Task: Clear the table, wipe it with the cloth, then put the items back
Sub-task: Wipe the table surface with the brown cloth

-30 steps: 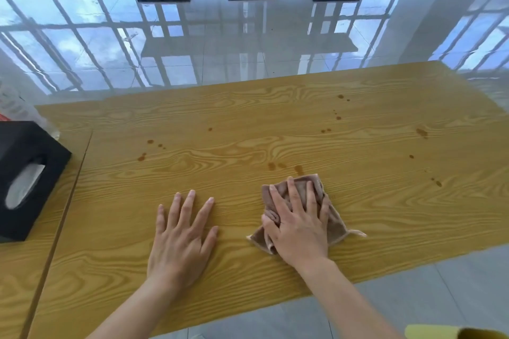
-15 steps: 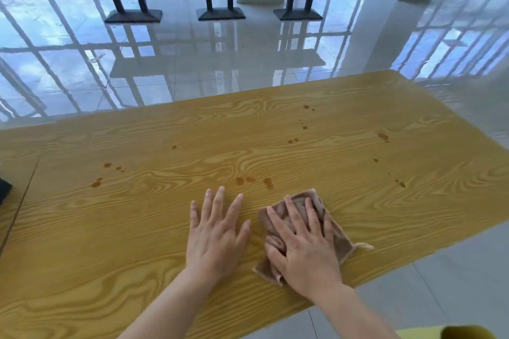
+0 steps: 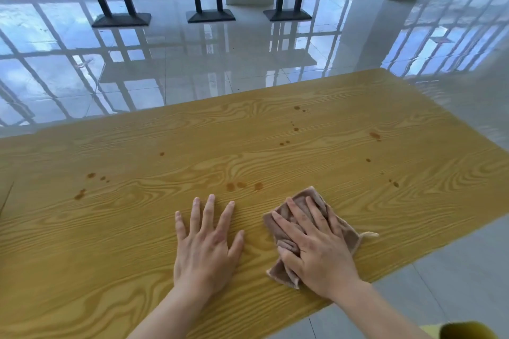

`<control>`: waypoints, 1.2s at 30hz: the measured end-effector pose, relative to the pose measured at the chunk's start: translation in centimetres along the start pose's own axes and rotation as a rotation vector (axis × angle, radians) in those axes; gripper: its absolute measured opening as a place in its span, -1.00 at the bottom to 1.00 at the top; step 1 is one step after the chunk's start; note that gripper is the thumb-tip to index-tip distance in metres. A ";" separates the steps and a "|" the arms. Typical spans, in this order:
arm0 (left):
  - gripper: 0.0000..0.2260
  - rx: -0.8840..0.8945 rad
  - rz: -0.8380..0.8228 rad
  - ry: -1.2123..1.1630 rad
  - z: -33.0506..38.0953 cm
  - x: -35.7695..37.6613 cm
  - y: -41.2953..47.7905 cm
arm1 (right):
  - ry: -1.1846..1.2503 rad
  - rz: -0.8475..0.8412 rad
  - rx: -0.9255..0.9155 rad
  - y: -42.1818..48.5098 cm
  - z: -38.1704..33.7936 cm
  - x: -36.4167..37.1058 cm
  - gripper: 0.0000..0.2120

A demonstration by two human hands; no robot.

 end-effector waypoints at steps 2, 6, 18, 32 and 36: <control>-0.37 -0.004 0.009 -0.010 0.1 0.1 0.1 | -0.004 0.015 0.129 0.0 4.2 -0.3 -0.41; -0.42 0.057 0.036 0.012 0.6 0.4 -0.1 | -0.015 -0.030 0.365 2.5 5.6 -0.6 -0.39; -0.48 0.361 -0.030 -0.143 17.4 1.1 6.2 | -0.033 0.016 0.452 0.5 13.9 -1.5 -0.41; -0.45 0.332 -0.012 -0.056 17.7 2.5 6.6 | -0.019 0.010 0.274 -0.4 18.3 -2.3 -0.40; -0.46 0.322 0.007 -0.074 17.6 2.6 6.4 | -0.027 -0.066 0.342 0.1 23.9 -3.0 -0.40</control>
Point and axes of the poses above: each hand's wrist, its own y-axis towards the middle knuckle, its own x-axis out of the palm, z = x × y, the point moved 7 cm from there along y, towards the middle knuckle, and after that the axes turned 4 degrees about z, right-handed, at the moved point
